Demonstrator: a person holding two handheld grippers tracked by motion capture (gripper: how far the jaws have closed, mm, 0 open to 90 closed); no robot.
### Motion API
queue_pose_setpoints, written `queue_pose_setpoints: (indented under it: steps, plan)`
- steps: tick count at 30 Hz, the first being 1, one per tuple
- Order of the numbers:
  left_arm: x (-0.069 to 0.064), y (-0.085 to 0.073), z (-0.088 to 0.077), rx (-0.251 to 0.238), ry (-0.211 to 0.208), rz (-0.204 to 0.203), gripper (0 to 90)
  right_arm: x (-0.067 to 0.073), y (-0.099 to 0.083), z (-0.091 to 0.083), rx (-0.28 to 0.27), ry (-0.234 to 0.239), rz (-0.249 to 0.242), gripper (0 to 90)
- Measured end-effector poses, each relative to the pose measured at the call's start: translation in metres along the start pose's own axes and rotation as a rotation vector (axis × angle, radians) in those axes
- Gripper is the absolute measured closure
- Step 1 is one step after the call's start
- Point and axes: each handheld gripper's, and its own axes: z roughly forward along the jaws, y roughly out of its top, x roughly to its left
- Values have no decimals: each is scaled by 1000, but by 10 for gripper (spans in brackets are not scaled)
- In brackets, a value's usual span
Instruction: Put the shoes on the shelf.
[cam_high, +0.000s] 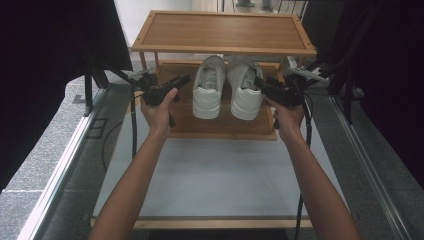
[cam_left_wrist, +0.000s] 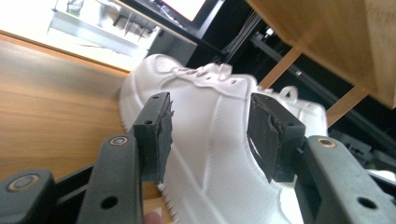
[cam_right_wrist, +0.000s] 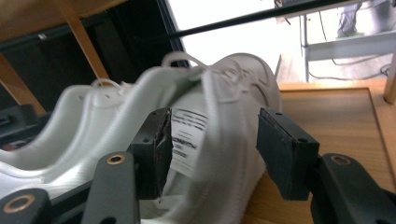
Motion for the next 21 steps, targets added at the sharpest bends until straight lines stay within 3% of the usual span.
queue_pose_setpoints:
  steps: [3, 4, 7, 8, 10, 12, 14, 21]
  plan:
    - [1, -5, 0, 27, 22, 28, 510, -3, -1, 4, 24, 6, 9, 446]
    - [1, -7, 0, 39, 28, 38, 514, -5, -2, 7, 42, 35, 37, 456]
    - [2, -14, 3, 52, 28, 41, 521, -8, -4, 13, 73, 49, 60, 536]
    - [3, -16, 3, 46, 24, 30, 527, -5, -3, 11, 61, 18, 56, 637]
    - [4, -17, 3, 55, 26, 33, 526, 0, 0, 5, 46, -38, 56, 710]
    - [4, -17, 3, 53, 27, 32, 526, 0, 0, 4, 47, -45, 60, 729]
    - [5, -18, 2, 60, 24, 34, 523, 2, -1, 2, 19, -87, 48, 777]
    - [9, -23, 2, 81, 26, 31, 520, 7, -1, -4, -20, -138, 33, 795]
